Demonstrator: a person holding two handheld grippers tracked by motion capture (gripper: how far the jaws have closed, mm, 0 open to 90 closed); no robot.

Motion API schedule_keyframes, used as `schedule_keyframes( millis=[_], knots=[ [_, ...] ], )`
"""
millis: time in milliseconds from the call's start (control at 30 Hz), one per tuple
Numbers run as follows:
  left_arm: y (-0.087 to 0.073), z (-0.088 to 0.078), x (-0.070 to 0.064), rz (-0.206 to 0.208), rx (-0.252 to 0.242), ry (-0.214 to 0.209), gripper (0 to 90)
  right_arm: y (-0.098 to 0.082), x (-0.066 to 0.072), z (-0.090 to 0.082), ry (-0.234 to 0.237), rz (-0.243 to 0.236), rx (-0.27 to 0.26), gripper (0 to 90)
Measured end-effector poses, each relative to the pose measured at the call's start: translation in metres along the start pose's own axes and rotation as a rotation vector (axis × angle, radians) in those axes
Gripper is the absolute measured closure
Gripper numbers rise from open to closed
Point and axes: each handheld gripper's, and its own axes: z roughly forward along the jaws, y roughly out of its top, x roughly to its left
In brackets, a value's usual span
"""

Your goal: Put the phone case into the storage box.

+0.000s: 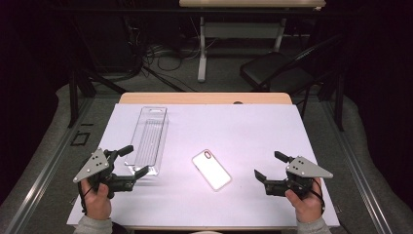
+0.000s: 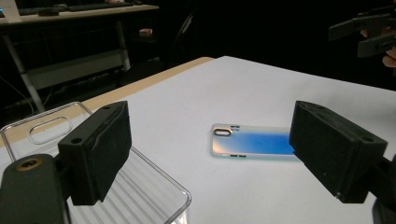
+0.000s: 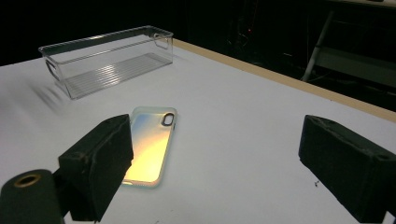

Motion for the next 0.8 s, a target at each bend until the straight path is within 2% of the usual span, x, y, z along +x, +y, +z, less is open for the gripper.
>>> schedule_keyframes(
  millis=[433,800],
  knots=[
    [-0.001,0.001,0.000,-0.006,0.007,-0.005,13.2,0.000,-0.001,0.003,0.001,0.000,0.026,9.6],
    [0.006,0.002,-0.002,-0.008,0.040,-0.019,11.7,0.012,-0.004,0.012,0.000,0.018,0.091,9.5]
  ],
)
